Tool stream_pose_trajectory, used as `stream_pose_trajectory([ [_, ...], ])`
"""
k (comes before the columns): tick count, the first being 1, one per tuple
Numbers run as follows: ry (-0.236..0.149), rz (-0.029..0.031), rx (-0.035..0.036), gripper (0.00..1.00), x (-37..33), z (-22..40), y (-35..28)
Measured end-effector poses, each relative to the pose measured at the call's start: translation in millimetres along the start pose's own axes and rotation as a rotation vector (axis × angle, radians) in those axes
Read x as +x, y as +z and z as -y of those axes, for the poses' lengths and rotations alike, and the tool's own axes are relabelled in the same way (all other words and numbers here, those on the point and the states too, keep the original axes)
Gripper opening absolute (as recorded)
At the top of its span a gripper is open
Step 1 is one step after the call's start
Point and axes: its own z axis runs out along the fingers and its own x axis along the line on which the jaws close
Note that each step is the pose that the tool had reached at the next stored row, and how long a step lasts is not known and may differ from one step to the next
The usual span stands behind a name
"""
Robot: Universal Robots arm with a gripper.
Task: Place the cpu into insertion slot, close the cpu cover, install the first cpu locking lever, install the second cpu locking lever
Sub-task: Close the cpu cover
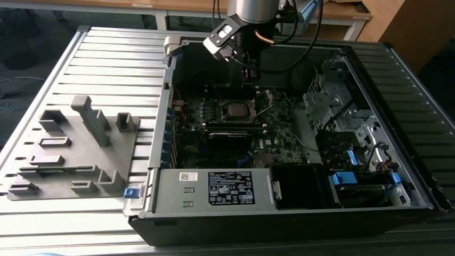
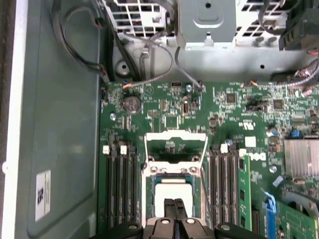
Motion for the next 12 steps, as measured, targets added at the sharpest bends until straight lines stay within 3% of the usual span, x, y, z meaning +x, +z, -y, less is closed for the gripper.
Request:
stream_pose_trajectory([
  [4, 0.000, -0.0001, 0.0000, 0.11, 2.0, -11.1, 1.4],
  [12, 0.000, 0.0000, 0.0000, 0.11, 4.4, -39.3, 4.0],
])
